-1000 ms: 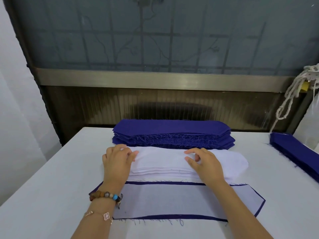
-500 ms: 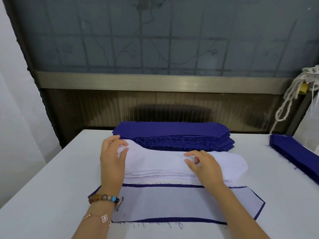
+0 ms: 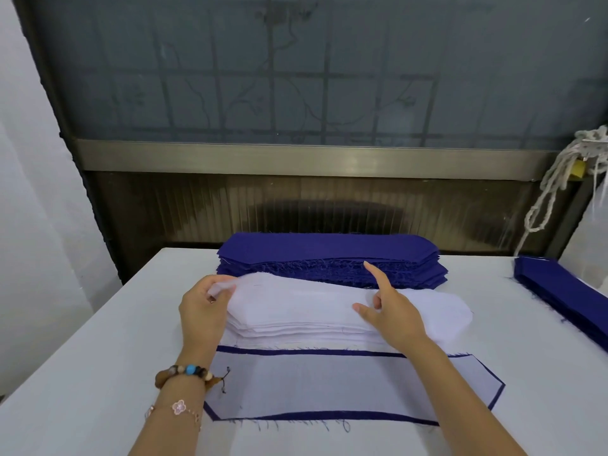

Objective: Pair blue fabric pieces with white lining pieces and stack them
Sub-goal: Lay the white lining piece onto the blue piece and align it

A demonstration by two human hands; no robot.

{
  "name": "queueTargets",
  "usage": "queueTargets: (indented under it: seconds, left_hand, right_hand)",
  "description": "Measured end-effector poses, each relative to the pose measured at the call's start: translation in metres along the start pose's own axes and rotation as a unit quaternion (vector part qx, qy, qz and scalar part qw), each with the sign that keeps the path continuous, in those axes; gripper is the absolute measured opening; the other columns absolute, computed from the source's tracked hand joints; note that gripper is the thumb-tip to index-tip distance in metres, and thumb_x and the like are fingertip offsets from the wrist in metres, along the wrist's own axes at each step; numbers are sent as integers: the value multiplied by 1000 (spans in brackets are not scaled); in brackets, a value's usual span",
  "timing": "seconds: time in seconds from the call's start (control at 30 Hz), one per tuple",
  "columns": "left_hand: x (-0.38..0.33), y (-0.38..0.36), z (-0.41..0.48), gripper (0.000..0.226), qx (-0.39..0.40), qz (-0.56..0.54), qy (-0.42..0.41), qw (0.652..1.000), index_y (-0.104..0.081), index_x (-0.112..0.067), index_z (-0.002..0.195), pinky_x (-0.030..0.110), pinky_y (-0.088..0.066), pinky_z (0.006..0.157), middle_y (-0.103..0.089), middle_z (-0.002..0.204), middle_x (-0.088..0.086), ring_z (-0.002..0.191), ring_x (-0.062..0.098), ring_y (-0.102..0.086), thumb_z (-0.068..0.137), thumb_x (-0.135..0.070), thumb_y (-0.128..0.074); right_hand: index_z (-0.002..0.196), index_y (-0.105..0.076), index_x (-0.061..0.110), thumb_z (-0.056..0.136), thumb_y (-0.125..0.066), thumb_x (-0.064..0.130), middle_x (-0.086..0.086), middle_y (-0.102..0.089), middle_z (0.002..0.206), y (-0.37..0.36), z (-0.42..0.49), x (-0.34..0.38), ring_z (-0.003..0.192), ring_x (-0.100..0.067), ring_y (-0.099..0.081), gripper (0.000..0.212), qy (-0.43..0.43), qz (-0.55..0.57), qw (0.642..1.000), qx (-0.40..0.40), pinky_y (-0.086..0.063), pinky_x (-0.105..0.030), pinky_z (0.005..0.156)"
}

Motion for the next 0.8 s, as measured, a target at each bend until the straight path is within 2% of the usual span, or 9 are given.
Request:
queueTargets:
  seconds: [0.03, 0.13, 0.27, 0.4, 0.5, 0.6, 0.67, 0.73, 0.8]
  left_hand:
    - [1, 0, 1, 4, -6, 15, 4, 1000, -63, -15, 89, 18, -41, 65, -64, 84, -1, 76, 7, -55, 92, -18, -64]
    - [8, 1, 1, 32, -20, -5, 18, 1000, -58, -2, 75, 28, -40, 59, -57, 67, 12, 63, 20, -48, 90, -28, -66]
    - [5, 2, -6, 42, -26, -3, -26, 999, -54, 2, 65, 31, -37, 58, -50, 59, 15, 58, 20, -41, 91, -30, -62]
    - [-6, 2, -7, 20, -46, 70, -97, 992, -68, 4, 101, 30, -43, 77, -59, 94, 14, 86, 28, -56, 93, -13, -62]
    - [-7, 2, -6, 30, -53, 90, -96, 990, -65, -3, 120, 32, -43, 90, -65, 111, 15, 98, 27, -58, 92, -16, -63]
    - [-4, 6, -8, 24, -54, 101, -91, 989, -67, -6, 114, 30, -41, 85, -68, 109, 16, 93, 20, -56, 93, -18, -63]
    - [-4, 7, -7, 22, -39, 118, -96, 988, -69, -6, 110, 32, -42, 87, -69, 109, 17, 98, 29, -60, 93, -17, -61]
    - [-7, 7, -5, 28, -18, 145, -113, 983, -69, -5, 117, 38, -38, 99, -64, 125, 17, 115, 36, -56, 94, -17, -59]
    - [-15, 5, -5, 33, 1, 205, -156, 966, -64, -12, 126, 40, -38, 103, -53, 140, 12, 125, 36, -47, 94, -15, -57]
  right_hand:
    - [151, -12, 38, 89, -66, 37, 8, -43, 70, 1, 2, 0, 61, -7, -43, 83, -1, -2, 1000, 9, -33, -15, 52]
    - [150, -18, 39, 89, -65, 38, 10, -39, 71, 2, 8, -1, 61, -6, -42, 77, -4, -12, 999, 35, -32, -15, 52]
    - [146, -28, 39, 89, -64, 42, 11, -40, 75, 4, 10, -3, 64, -5, -43, 67, -2, -16, 998, 54, -31, -15, 54]
    - [139, -39, 39, 89, -64, 41, 9, -44, 75, 2, 10, -6, 64, -7, -45, 56, -2, -13, 999, 41, -33, -15, 55]
    - [138, -40, 38, 89, -64, 40, 8, -46, 75, 1, 9, -7, 64, -8, -45, 54, -3, -9, 999, 36, -37, -15, 58]
    - [140, -38, 37, 91, -63, 39, 7, -47, 77, 1, 9, -5, 66, -8, -46, 55, -1, -22, 999, 39, -39, -16, 61]
    - [143, -33, 35, 93, -60, 38, 5, -51, 86, 3, 7, 1, 74, -8, -49, 57, 2, -47, 998, 44, -45, -20, 69]
    - [147, -26, 31, 95, -57, 34, -2, -55, 104, 4, 4, 11, 88, -14, -55, 60, 5, -89, 995, 52, -49, -27, 79]
    - [149, -21, 29, 96, -55, 25, -7, -53, 119, 5, 2, 24, 99, -21, -57, 64, 12, -117, 992, 48, -51, -32, 83]
Point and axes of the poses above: each hand's wrist, its own z-axis towards the middle knuckle, its own y-axis out of the back of the hand, x = y × z, the point moved 3 cm from there along z, towards the middle knuckle
